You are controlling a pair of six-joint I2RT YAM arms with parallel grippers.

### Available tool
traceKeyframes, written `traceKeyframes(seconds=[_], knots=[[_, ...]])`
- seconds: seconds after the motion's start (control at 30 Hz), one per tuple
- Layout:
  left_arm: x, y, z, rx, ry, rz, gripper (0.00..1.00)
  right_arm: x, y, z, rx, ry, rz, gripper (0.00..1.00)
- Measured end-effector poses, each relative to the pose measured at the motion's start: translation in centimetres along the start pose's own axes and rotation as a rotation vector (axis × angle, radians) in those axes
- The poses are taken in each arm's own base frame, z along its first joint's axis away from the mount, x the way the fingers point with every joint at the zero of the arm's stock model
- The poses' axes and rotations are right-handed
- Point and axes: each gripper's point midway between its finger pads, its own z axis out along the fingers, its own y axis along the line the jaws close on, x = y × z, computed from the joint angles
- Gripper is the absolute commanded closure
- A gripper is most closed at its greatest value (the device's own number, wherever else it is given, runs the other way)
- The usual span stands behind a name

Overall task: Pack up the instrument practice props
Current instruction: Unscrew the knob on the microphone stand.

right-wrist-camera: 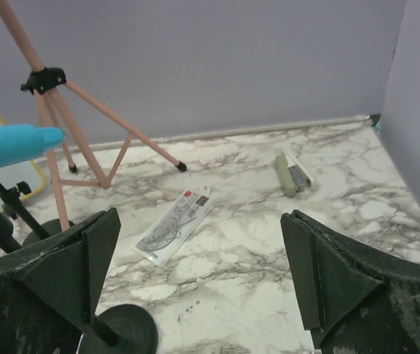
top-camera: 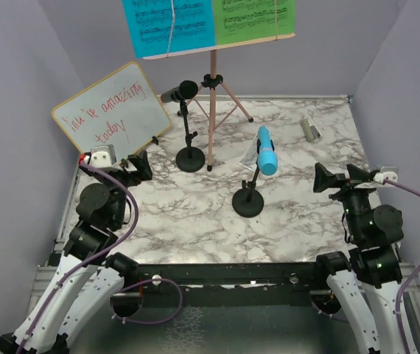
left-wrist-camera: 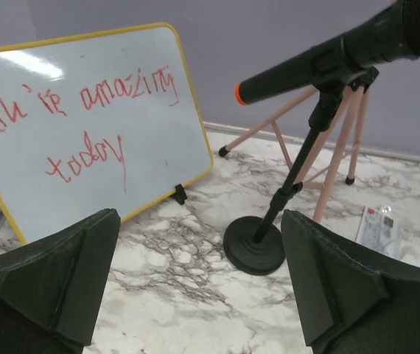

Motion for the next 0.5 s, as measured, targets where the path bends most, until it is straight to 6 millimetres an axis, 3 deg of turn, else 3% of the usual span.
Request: traceKeyframes(seconds=[0.2, 0.5], knots=[[2.2, -2.5, 0.7, 0.121, 0.099, 0.035, 0.01, 3.9, 1.5, 1.8, -0.052, 0.205, 0.039, 0.0], [2.3, -5.6, -1.2, 0.307, 0.137, -0.046, 0.01, 7.4, 5.7, 1.5, -0.297, 0.327, 0.076, 0.06]])
